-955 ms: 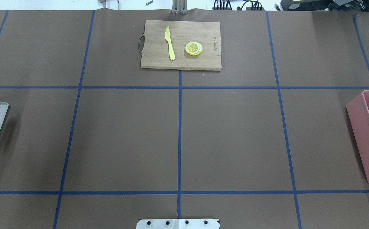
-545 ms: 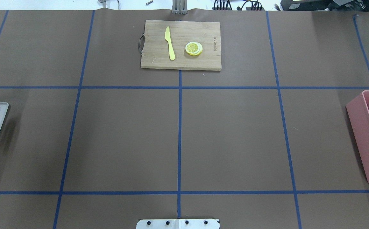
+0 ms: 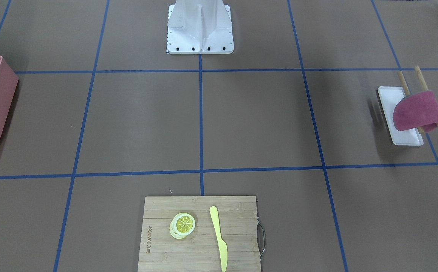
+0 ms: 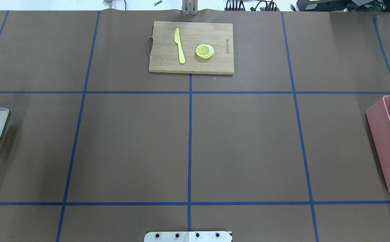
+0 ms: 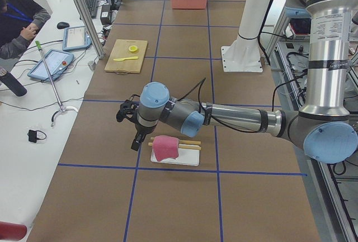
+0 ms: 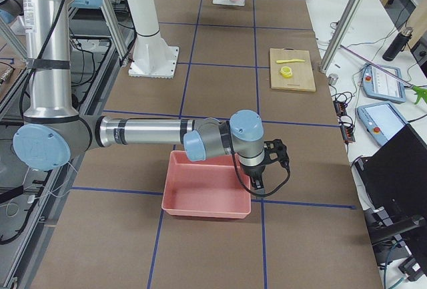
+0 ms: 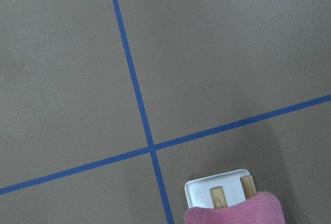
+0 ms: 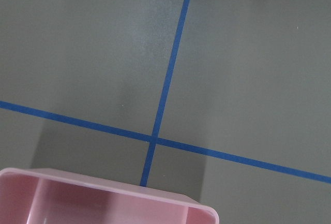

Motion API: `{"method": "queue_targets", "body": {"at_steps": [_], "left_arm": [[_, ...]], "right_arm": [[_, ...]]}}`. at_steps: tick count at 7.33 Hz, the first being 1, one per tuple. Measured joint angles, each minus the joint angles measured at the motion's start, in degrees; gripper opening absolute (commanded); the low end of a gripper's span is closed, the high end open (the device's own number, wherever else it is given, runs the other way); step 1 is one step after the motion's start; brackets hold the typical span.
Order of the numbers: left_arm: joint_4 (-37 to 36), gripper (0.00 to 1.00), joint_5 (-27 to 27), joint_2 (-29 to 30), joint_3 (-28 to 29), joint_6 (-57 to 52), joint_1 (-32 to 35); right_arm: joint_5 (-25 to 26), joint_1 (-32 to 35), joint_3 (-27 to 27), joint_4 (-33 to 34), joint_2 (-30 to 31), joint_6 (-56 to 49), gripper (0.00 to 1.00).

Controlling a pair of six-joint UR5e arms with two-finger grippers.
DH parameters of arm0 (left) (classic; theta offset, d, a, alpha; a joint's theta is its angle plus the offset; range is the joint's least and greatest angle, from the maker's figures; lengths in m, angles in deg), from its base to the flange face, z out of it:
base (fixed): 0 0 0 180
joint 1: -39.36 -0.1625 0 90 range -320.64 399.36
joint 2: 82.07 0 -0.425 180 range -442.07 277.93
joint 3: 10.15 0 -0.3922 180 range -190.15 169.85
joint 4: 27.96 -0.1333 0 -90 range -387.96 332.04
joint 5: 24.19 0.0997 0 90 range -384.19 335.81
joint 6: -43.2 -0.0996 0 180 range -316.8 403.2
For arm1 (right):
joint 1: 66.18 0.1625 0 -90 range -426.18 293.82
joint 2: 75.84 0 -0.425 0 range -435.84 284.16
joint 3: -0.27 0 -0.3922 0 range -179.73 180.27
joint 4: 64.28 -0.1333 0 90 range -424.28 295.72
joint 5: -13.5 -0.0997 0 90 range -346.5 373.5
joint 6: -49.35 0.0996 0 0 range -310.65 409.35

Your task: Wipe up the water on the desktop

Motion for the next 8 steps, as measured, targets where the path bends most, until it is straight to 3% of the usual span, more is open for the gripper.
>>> {"method": "queue_targets", "body": {"at_steps": [4,8], "left_arm": [[9.34,0.98,0.02,-0.12,1.23,1.23,-0.13],[12.76,0.98,-0.98,-5.47,2.31,13.94,-2.07]], "right_arm": [[0.0,0.01,-0.14,-2.18,0.19,0.52,1.0],[-0.08,0.0,-0.47,-2.37,0.93,0.61,1.0]]}}
